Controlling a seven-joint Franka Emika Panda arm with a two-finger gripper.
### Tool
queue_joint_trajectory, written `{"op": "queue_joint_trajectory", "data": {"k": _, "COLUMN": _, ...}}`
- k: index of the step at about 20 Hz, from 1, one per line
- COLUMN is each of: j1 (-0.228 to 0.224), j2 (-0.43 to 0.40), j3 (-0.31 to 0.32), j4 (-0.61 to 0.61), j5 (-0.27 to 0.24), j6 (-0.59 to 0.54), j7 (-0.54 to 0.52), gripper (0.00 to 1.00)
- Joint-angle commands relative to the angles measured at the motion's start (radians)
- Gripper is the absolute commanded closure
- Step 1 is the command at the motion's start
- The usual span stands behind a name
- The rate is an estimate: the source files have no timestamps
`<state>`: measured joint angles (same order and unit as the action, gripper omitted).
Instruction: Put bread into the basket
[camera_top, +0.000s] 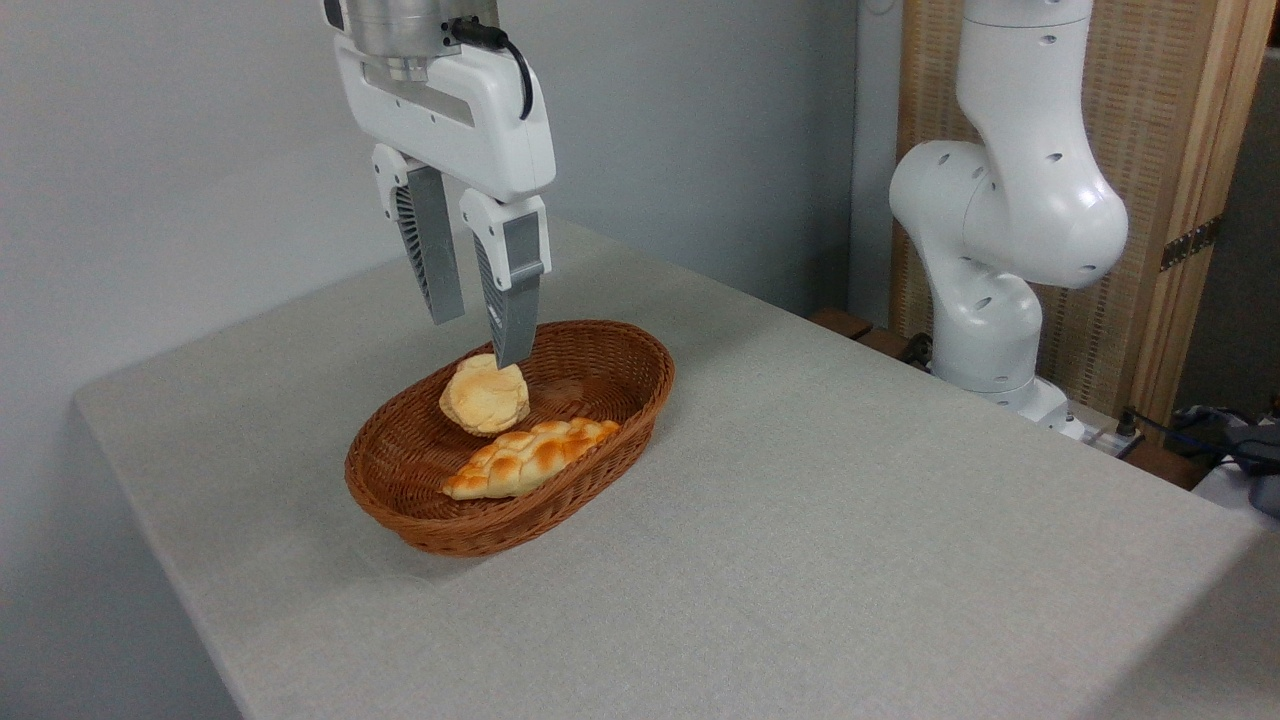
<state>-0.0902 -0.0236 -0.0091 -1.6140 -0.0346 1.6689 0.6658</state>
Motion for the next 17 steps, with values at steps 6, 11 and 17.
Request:
{"op": "queue_joint_trajectory", "data": {"k": 6, "j1": -0.006, "j2": 0.008, "j3": 0.008, "j4": 0.028, "j5": 0.015, "j6": -0.043, "j7": -0.021, "gripper": 0.0}}
{"op": "queue_joint_trajectory", "data": {"k": 11, "j1": -0.006, "j2": 0.007, "j3": 0.008, "j4": 0.029, "j5": 0.005, "j6": -0.084, "j7": -0.021, "gripper": 0.0}}
{"op": "queue_joint_trajectory", "data": {"k": 17, "j1": -0.006, "j2": 0.007, "j3": 0.008, "j4": 0.031, "j5": 0.002, "j6": -0.087, "j7": -0.021, "gripper": 0.0}}
